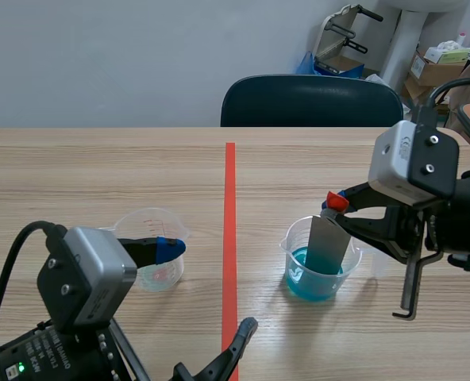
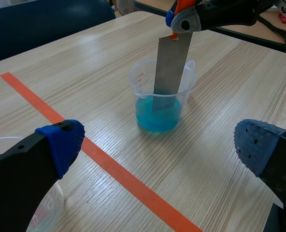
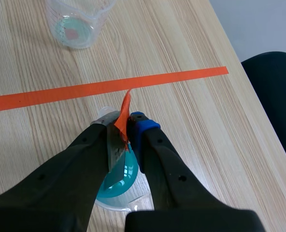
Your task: Do the redox reaction experiment
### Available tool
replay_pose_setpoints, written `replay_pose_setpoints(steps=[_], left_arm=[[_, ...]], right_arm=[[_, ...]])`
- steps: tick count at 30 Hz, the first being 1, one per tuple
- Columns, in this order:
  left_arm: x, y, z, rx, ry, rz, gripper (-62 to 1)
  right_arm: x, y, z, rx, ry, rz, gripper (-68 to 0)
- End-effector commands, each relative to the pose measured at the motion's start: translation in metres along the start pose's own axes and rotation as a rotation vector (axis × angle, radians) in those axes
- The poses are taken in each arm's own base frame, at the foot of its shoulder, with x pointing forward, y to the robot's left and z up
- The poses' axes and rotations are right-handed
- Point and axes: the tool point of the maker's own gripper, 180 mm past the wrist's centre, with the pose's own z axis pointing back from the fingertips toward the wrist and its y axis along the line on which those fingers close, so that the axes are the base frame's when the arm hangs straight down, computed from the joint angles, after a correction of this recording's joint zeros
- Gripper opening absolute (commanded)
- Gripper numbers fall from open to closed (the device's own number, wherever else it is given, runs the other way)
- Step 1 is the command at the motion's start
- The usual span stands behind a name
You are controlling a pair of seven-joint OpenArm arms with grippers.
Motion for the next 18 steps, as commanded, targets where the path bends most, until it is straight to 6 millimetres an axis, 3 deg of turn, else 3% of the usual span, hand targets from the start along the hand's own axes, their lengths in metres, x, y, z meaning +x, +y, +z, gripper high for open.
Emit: replay_pose_setpoints(steps=[1, 15, 18], left_arm=[[0.011, -0.002, -0.003, -0.003, -0.041, 0.006, 1.4], [0.011, -0.002, -0.003, -0.002, -0.042, 0.006, 1.4], [0.011, -0.002, -0.003, -0.002, -0.042, 0.006, 1.4]], right_arm=[[0.003, -0.006, 0.002, -0.002, -0.002, 0.024, -66.7], [0.034, -0.009, 0.008, 0.037, -0.013, 0.077, -66.7], [0.042, -0.017, 0.012, 0.012, -0.016, 0.079, -66.7]])
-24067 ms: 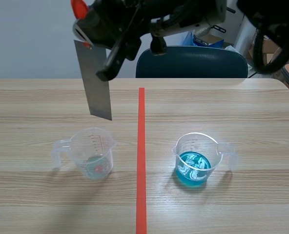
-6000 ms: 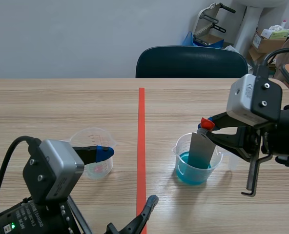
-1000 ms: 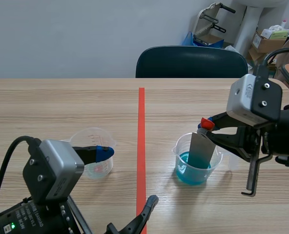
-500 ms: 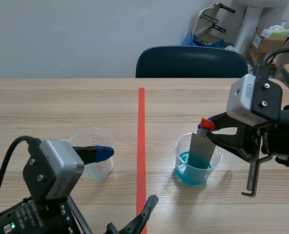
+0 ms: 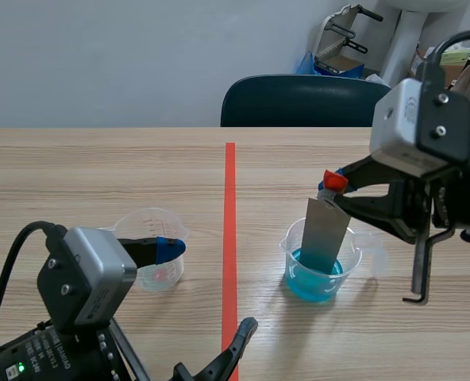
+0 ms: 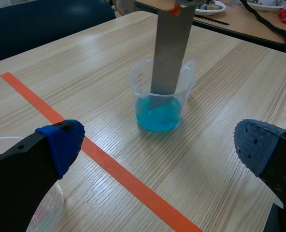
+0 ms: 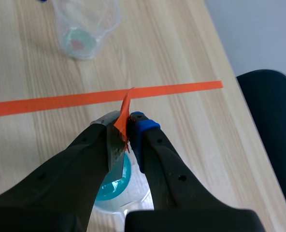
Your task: Do the redox reaction experiment
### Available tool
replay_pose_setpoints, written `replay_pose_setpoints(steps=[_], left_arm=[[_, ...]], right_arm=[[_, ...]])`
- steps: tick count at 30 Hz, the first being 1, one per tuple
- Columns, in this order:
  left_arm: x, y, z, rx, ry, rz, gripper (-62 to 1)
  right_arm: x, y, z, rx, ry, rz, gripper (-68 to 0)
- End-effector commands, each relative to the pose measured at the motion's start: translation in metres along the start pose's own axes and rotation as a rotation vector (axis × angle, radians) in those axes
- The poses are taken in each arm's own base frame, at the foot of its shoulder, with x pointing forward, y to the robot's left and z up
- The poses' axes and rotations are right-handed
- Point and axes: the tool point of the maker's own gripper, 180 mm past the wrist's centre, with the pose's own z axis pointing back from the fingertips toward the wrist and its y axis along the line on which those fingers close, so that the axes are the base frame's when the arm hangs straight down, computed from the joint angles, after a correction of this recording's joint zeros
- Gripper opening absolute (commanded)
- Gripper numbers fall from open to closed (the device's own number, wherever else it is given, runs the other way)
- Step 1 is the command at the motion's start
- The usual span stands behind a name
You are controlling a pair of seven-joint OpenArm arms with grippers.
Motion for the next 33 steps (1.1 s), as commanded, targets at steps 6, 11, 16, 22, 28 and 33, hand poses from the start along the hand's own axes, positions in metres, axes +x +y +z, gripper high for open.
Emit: replay_pose_setpoints(steps=[6, 11, 16, 22, 28, 33], left_arm=[[0.011, -0.002, -0.003, -0.002, -0.041, 0.006, 1.4], [0.011, -0.002, -0.003, -0.002, -0.041, 0.006, 1.4], [0.011, -0.002, -0.003, -0.002, -0.041, 0.006, 1.4], [0.011, -0.002, -0.003, -0.002, -0.041, 0.006, 1.4], [0.011, -0.002, -0.003, -0.002, -0.041, 0.006, 1.4], [0.011, -0.002, -0.003, -0.002, -0.041, 0.006, 1.4]], right_arm=[[0.025, -0.024, 0.012, -0.062, -0.022, 0.046, -66.7], [0.041, -0.031, 0.017, -0.084, -0.030, 0.050, -66.7], [0.055, -0.029, 0.019, -0.082, -0.032, 0.040, -66.7], [0.067, -0.023, 0.021, -0.063, -0.003, 0.033, -66.7], [0.079, -0.025, 0.028, -0.070, 0.008, 0.024, -66.7], [0.088, -0.028, 0.036, -0.084, 0.005, 0.019, -66.7]])
